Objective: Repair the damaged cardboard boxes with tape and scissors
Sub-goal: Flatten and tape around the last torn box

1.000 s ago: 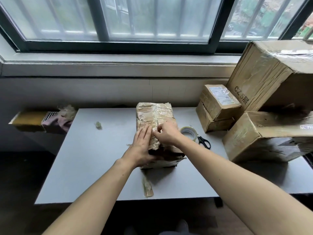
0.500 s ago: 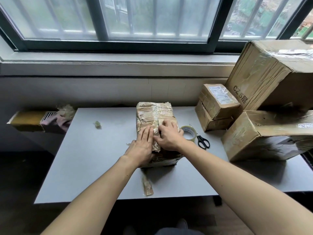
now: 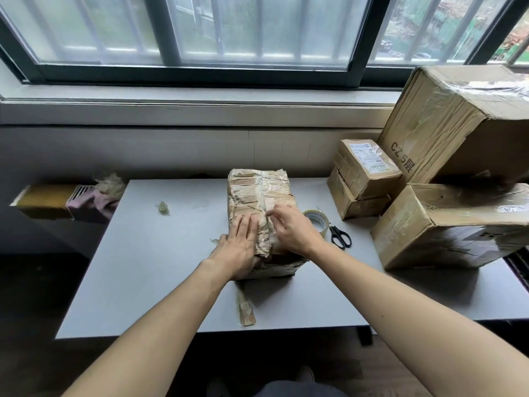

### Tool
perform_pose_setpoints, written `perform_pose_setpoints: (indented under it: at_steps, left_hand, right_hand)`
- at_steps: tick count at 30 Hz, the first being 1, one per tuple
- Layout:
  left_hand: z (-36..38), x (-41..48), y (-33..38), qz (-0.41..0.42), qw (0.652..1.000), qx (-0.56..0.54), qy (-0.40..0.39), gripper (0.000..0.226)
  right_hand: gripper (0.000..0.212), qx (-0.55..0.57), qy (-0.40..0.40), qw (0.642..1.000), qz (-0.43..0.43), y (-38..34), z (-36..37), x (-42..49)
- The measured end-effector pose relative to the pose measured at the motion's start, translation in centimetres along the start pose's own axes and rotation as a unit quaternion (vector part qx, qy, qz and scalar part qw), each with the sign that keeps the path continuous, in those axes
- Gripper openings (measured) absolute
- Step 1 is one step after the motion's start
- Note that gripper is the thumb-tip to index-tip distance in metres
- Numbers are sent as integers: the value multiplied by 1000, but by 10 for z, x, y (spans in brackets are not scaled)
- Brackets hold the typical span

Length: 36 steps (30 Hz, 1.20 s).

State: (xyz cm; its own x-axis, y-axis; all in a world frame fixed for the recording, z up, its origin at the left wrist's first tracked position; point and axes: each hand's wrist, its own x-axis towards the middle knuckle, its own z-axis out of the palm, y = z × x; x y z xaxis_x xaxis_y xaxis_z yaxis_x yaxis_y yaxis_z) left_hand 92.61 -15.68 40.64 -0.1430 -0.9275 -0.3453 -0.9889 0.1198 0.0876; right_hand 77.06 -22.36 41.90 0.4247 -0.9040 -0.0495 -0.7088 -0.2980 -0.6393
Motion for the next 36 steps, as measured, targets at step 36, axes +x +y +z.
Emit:
perform_pose_setpoints:
  at_steps: [36]
  left_hand:
    - [-19, 38, -28, 47, 967, -191, 162, 40]
  right_hand:
    - [38, 79, 56, 982, 162, 22, 10, -5]
